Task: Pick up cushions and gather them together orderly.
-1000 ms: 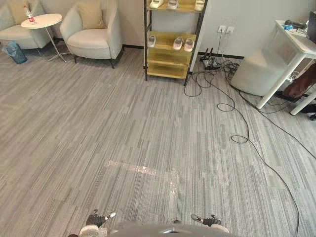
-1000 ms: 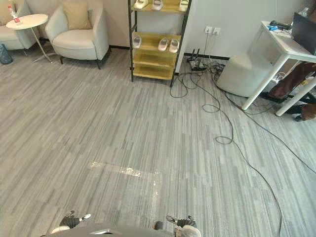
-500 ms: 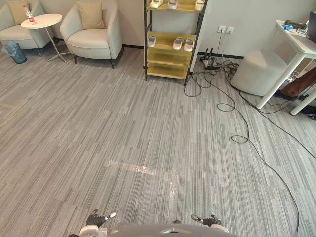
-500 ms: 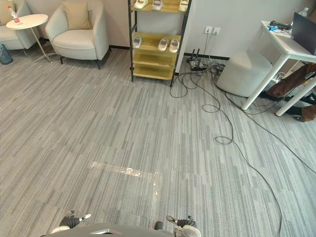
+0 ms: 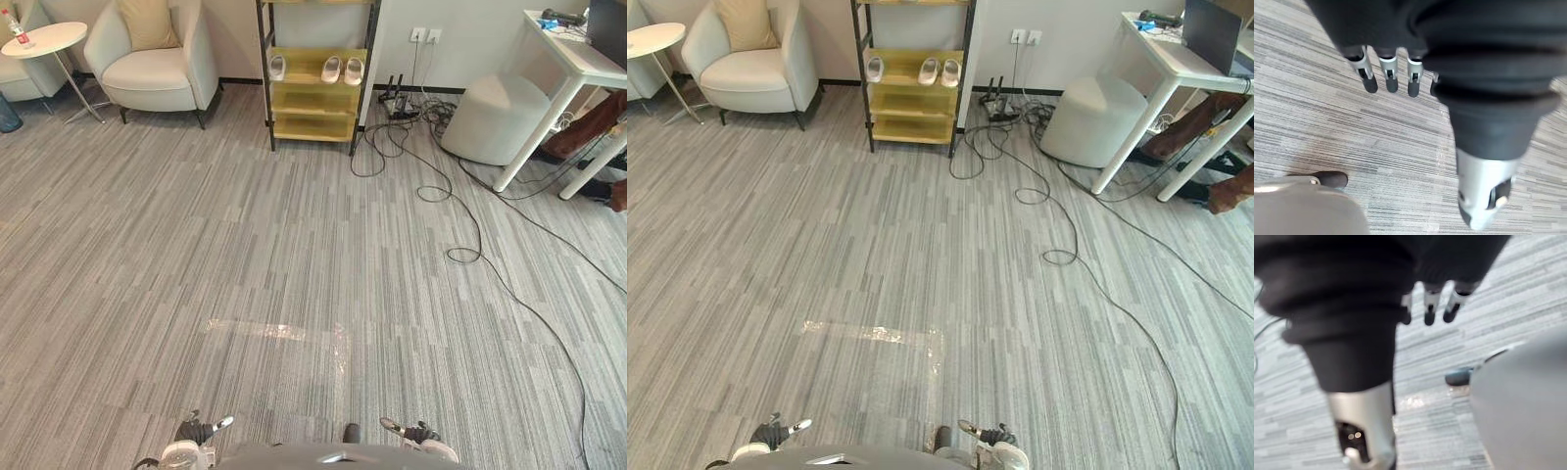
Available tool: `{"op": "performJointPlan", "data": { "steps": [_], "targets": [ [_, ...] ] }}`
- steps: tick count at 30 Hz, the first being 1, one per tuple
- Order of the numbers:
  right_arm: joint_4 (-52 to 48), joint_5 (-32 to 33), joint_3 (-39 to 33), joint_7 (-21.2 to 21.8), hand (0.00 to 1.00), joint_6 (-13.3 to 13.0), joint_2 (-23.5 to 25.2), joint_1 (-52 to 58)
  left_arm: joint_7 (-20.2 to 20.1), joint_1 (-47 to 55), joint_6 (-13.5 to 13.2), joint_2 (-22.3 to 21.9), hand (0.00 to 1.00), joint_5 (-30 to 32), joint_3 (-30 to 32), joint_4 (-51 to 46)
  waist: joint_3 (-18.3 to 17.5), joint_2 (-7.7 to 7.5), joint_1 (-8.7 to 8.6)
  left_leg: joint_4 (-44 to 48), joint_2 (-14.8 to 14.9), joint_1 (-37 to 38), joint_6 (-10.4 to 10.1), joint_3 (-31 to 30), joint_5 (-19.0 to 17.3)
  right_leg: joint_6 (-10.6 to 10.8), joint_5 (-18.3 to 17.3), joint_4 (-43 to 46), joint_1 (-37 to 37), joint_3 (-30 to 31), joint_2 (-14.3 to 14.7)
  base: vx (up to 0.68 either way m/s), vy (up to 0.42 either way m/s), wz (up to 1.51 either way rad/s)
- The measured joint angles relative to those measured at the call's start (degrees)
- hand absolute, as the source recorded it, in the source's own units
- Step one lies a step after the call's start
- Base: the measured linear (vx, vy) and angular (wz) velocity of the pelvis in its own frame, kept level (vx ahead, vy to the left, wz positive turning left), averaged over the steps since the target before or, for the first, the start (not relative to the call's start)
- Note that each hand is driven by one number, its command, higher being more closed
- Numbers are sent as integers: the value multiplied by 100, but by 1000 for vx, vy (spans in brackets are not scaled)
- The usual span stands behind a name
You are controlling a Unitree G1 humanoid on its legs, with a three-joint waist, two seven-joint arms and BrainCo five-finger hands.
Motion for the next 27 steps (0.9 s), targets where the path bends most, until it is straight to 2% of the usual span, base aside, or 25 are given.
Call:
{"op": "performJointPlan", "data": {
  "steps": [1, 2, 3, 4, 5, 6, 7, 8, 9, 12, 13, 14, 15, 16, 17, 19, 20, 21, 24, 25, 26, 27],
  "targets": [
    [-17, 2, 22, 0, 0, -11, -1, -8, 1, -4, -6, -18, 0, 0, 56, -56, 50, -3, 6, 208, 28, -80, -124, 11, -79, -44, -113, 133, -16, -18, -24, -44, -52, 40],
    [-101, 2, 52, 1, 0, -19, 6, -30, 1, -2, -6, -39, 0, 3, 139, -187, 157, -14, 11, 728, 113, -285, -409, 57, -281, -65, -324, 418, -64, -109, -63, -57, -45, 39],
    [-179, 1, 69, 0, 0, -19, 18, -27, 1, 0, -10, -46, 0, 2, 172, -250, 200, -29, 20, 1069, 157, -437, -512, 118, -350, -75, -459, 551, -108, -139, -84, -65, -53, 47],
    [-230, 1, 171, 0, 0, -28, 21, -27, 2, 2, -12, -44, 0, 0, 246, -369, 310, -77, 45, 1829, 225, -749, -536, 336, -361, -70, -616, 763, -132, -141, -141, -73, -48, 30],
    [-253, -1, 269, -6, 0, -22, -14, -47, 14, 2, -16, -77, 0, -8, 330, -462, 426, -127, 119, 2817, 418, -1240, -465, 672, -424, -92, -739, 910, -119, -148, -193, -64, -39, 18],
    [-288, 0, 275, -4, 0, -22, -24, -47, 19, 10, -17, -90, 0, -10, 365, -460, 440, -91, 145, 3105, 530, -1357, -398, 811, -511, -91, -764, 929, -86, -148, -196, -35, -12, 5],
    [-397, 2, 274, -10, 0, -15, -43, -6, 40, 53, -12, -138, 0, -20, 434, -453, 476, -25, 168, 3505, 798, -1554, -318, 1067, -698, -56, -798, 926, 33, -161, -210, 24, 47, 2],
    [-446, 3, 283, -10, 0, -21, -49, 13, 46, 111, -13, -146, 0, -26, 484, -455, 479, -1, 164, 3587, 1022, -1726, -347, 1228, -773, -3, -836, 927, 105, -169, -296, 47, 80, 1],
    [-446, 2, 290, -11, 0, -19, -52, 16, 48, 122, -13, -159, 0, -30, 487, -451, 479, -1, 171, 3486, 1096, -1786, -358, 1279, -772, 32, -858, 926, 133, -170, -352, 79, 146, -4],
    [-452, 2, 527, -21, 0, -13, -121, 30, 51, 137, -12, -186, 0, -78, 544, -443, 473, 9, 174, 2179, 1219, -1857, -492, 1175, -586, 226, -980, 923, 197, -143, -616, 151, 269, -4],
    [-471, 2, 591, -53, 0, -13, -157, 40, 73, 145, -13, -224, 0, -130, 580, -438, 470, 61, 179, 1606, 1272, -1805, -626, 1136, -274, 370, -1041, 886, 246, -126, -658, 185, 298, 1],
    [-474, 2, 664, -59, 0, -9, -169, 45, 73, 148, -12, -239, 0, -140, 632, -435, 465, 64, 187, 1535, 1255, -1749, -643, 1208, 0, 425, -1061, 871, 274, -120, -702, 357, 417, 7],
    [-517, 0, 769, -59, 0, 5, -179, 25, 88, 166, -15, -228, 0, -157, 712, -443, 430, 42, 224, 1547, 1156, -1760, -570, 1347, 172, 443, -1090, 940, 336, -120, -768, 398, 342, 18],
    [-602, 2, 774, -61, 0, 13, -76, 9, 92, 140, -23, -167, 0, -225, 713, -445, 433, -82, 250, 1585, 1062, -1775, -521, 1456, 140, 416, -1093, 1140, 329, -104, -829, 409, 285, 14],
    [-627, 0, 736, -60, 0, 14, 43, -41, 98, 120, -20, -150, 0, -266, 724, -439, 418, -148, 331, 1668, 974, -1774, -392, 1497, 18, 393, -1109, 1136, 361, -115, -843, 368, 183, 0],
    [-630, -2, 708, -55, 0, 15, 196, -165, 94, 130, -14, -153, 0, -282, 734, -440, 408, -166, 354, 1977, 929, -1782, -291, 1539, -242, 394, -1043, 1047, 446, -3, -900, 346, 204, -16],
    [-626, -12, 706, -47, 0, 13, 308, -229, 89, 137, -9, -146, 0, -288, 768, -439, 333, -223, 400, 2256, 867, -1777, -176, 1599, -466, 412, -1045, 987, 527, 134, -1017, 292, 200, -18],
    [-624, -15, 693, -45, 0, 11, 326, -236, 86, 135, -9, -137, 0, -288, 768, -438, 292, -235, 426, 2291, 835, -1774, -171, 1601, -545, 416, -1043, 1000, 514, 182, -1053, 346, 225, -23],
    [-592, -20, 466, -39, 0, 14, 340, -237, 57, 72, -7, -129, 0, -296, 730, -404, 168, -252, 416, 2274, 686, -1717, -67, 1597, -714, 421, -1041, 1868, 40, 387, -1236, 228, 142, -8],
    [-503, -24, 431, -25, 0, 18, 318, -269, 42, 26, -6, -91, 0, -298, 667, -405, 151, -272, 379, 2238, 651, -1657, 0, 1608, -753, 477, -954, 2712, -418, 537, -1310, 323, 166, -8],
    [-364, -26, 444, 2, 0, 38, 308, -328, 37, 6, 1, -40, 0, -318, 548, -404, 152, -277, 312, 2211, 659, -1493, 54, 1598, -785, 494, -576, 3577, -823, 609, -1375, 279, 133, -14],
    [-362, -26, 459, 7, 0, 41, 309, -328, 34, 9, 1, -24, 0, -349, 473, -408, 156, -270, 307, 2155, 679, -1370, 67, 1599, -793, 472, -387, 3842, -929, 579, -1406, 179, 57, -26]
  ]
}}
